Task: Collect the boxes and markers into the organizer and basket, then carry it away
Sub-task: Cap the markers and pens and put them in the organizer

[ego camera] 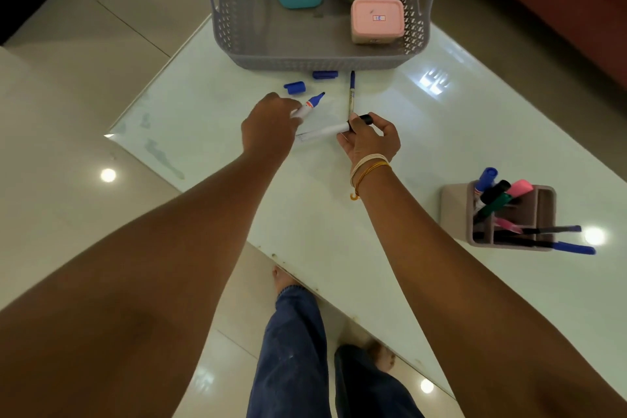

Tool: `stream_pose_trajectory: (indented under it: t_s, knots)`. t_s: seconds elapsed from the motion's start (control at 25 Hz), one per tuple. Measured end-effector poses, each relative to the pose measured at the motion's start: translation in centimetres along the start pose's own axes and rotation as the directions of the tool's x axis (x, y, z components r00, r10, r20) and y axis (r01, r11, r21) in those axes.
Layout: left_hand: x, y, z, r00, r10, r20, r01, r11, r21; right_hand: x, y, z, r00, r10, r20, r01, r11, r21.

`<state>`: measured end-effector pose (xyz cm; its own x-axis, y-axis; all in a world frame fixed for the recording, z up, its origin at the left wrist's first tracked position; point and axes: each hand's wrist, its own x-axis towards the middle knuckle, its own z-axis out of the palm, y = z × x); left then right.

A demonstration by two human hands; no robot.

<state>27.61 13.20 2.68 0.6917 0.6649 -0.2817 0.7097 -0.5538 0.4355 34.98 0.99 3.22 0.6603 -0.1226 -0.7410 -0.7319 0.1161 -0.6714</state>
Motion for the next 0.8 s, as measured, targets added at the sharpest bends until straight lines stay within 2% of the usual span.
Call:
stream_pose_trajectory:
  t_s: [0.2,0.28,0.44,0.56,0.64,0.72,0.8]
  knots:
    - [1.0,3.1,2.5,0.998,0.024,0.062,-0.015,0.991,-0.136,0.9,-1.6,-2.6,1.0,-0.011,-0.008,0.011,1.0,0.026]
    - [0.6,3.6,2.5,1.0,0.013,0.027,-0.007,0.979,-0.204,0.8,-2.0,-3.6,1.0,-0.026,0.006,0.026,0.999,0.025]
    - [-2.3,4.2,2.1,1.0,0.006,-0.017,-0.009,0.984,-0.175,-0.9,-3.1,-5.8,0.996,-0.077,0.039,0.075,0.996,0.042]
    - [-5.8,5.3,2.1,1.0,-0.012,0.002,0.012,0.979,-0.203,-2.9,-4.0,-8.7,0.978,-0.189,0.091,0.19,0.982,-0.003]
    - [-8.5,6.3,2.5,1.0,-0.024,0.006,0.025,0.977,-0.214,-4.4,-4.3,-11.1,0.924,-0.355,0.146,0.373,0.919,-0.129]
    - [-11.5,7.7,3.2,1.0,-0.021,0.016,0.024,0.968,-0.248,-5.9,-4.7,-14.2,0.811,-0.542,0.218,0.583,0.777,-0.238]
    - [-14.7,9.5,4.3,0.999,0.012,0.05,0.003,0.955,-0.297,-7.3,-5.6,-18.0,0.7,-0.675,0.233,0.714,0.651,-0.259]
